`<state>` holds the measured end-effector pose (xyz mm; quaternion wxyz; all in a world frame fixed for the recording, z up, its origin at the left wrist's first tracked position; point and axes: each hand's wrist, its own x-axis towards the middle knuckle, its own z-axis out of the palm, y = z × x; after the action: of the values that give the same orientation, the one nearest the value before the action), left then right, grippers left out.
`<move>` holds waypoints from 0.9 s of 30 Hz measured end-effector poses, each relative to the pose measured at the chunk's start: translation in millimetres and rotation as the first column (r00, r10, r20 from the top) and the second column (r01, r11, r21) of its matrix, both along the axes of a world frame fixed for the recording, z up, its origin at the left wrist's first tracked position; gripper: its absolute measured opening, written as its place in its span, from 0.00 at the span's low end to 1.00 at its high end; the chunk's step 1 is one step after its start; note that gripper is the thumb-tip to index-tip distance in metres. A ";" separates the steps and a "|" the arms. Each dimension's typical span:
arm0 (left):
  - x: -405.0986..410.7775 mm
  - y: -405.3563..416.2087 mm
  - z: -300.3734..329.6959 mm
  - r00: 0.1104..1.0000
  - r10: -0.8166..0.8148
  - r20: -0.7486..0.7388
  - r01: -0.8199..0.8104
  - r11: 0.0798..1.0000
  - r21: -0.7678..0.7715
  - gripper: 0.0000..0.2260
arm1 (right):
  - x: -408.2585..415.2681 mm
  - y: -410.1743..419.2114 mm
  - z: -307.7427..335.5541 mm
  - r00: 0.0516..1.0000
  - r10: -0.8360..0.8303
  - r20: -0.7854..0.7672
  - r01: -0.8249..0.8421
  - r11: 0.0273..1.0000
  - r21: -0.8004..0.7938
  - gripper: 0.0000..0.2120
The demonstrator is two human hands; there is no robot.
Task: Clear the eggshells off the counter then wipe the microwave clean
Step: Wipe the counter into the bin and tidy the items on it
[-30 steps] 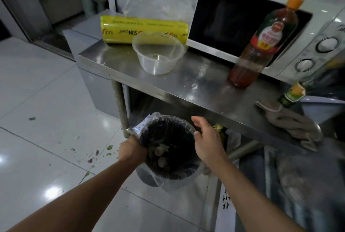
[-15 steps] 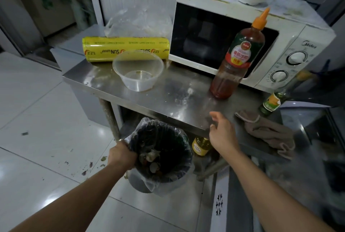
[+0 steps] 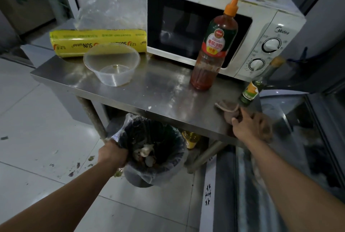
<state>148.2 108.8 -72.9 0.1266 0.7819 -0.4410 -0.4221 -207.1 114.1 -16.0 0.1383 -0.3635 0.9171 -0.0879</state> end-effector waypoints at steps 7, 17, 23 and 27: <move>-6.2 -2.9 -4.5 0.998 -0.049 0.041 0.050 0.999 -0.020 0.09 | 24.4 -14.2 -9.2 0.963 0.209 -0.169 -0.216 0.976 -0.022 0.24; 6.0 -8.4 -1.8 0.996 -0.060 0.070 0.063 0.997 -0.044 0.08 | 79.7 -61.3 -4.7 0.919 0.395 0.015 -0.395 0.918 0.016 0.24; 11.9 -15.3 -3.6 0.999 -0.017 0.032 0.018 0.999 -0.028 0.07 | 144.1 -62.7 -10.8 0.848 0.520 -0.102 -0.529 0.838 -0.131 0.16; 18.1 -20.0 -7.0 0.999 0.048 -0.020 -0.048 0.999 -0.022 0.08 | 183.9 -66.9 -14.5 0.831 0.541 -0.130 -0.555 0.823 -0.119 0.14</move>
<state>166.3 88.8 -79.9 0.1498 0.7866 -0.4256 -0.4215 -23.3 47.2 -30.5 0.0878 -0.6247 0.7698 -0.0974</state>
